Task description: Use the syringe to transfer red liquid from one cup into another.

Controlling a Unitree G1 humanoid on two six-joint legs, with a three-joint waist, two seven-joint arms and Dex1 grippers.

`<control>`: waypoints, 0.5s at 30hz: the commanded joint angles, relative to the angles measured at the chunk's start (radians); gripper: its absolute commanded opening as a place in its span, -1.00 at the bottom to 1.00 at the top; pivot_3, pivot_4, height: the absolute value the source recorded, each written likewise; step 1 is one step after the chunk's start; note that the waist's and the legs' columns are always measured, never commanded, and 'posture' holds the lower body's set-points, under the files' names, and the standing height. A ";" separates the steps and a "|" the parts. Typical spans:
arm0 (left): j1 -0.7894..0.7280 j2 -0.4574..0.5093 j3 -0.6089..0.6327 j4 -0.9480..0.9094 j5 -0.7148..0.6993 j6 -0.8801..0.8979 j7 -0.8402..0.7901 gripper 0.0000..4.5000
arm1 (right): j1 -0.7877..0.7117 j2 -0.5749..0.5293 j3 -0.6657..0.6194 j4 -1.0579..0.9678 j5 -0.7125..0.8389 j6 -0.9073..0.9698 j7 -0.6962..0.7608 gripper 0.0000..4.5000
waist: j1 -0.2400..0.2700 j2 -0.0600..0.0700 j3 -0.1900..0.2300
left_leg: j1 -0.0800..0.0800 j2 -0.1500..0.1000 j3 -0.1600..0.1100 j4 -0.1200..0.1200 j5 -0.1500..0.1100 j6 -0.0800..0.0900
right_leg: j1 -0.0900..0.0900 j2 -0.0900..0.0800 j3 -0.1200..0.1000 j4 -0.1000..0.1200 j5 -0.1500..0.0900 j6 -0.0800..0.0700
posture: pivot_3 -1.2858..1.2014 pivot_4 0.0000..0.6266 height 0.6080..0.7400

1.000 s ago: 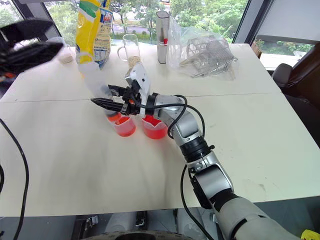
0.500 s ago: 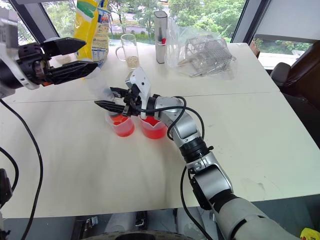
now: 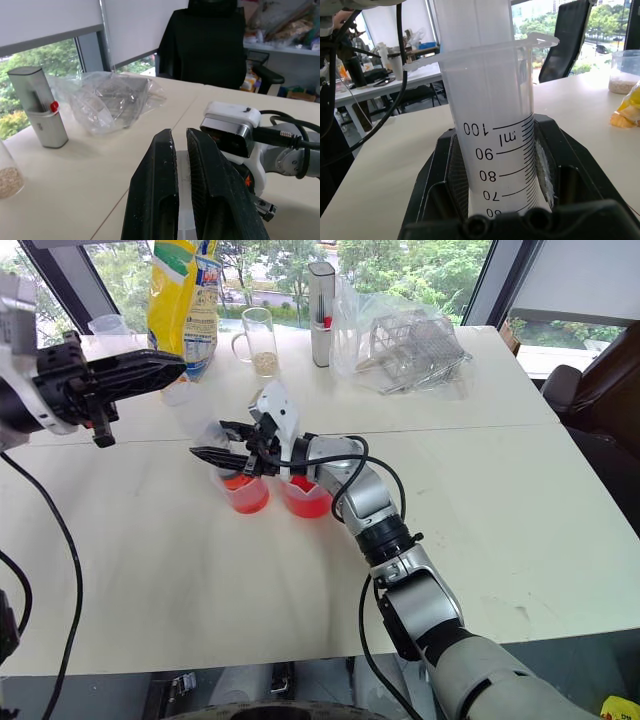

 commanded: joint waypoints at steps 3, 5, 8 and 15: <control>0.036 0.033 0.005 -0.002 0.034 -0.023 -0.018 -0.99 | -0.074 0.004 -0.062 -0.044 0.030 -0.011 -0.017 -0.37 | 0.000 0.000 0.000 | 0.000 0.000 0.000 0.000 0.000 0.000 | 0.000 0.000 0.000 0.000 0.000 0.000 | 0.03 -0.52 1.00; 0.046 0.037 -0.001 0.002 0.045 -0.035 -0.023 -0.99 | -0.086 0.004 -0.070 -0.048 0.033 -0.010 -0.024 -0.37 | 0.000 0.000 0.000 | 0.000 0.000 0.000 0.000 0.000 0.000 | 0.000 0.000 0.000 0.000 0.000 0.000 | 0.03 -0.52 1.00; 0.058 0.039 -0.011 0.006 0.056 -0.050 -0.029 -0.99 | -0.101 0.004 -0.079 -0.056 0.039 -0.008 -0.034 -0.37 | 0.000 0.000 0.000 | 0.000 0.000 0.000 0.000 0.000 0.000 | 0.000 0.000 0.000 0.000 0.000 0.000 | 0.03 -0.52 1.00; 0.071 0.020 -0.056 0.015 0.082 -0.082 -0.027 -0.99 | -0.129 0.003 -0.100 -0.065 0.049 0.001 -0.053 -0.37 | 0.000 0.000 0.000 | 0.000 0.000 0.000 0.000 0.000 0.000 | 0.000 0.000 0.000 0.000 0.000 0.000 | 0.03 -0.52 1.00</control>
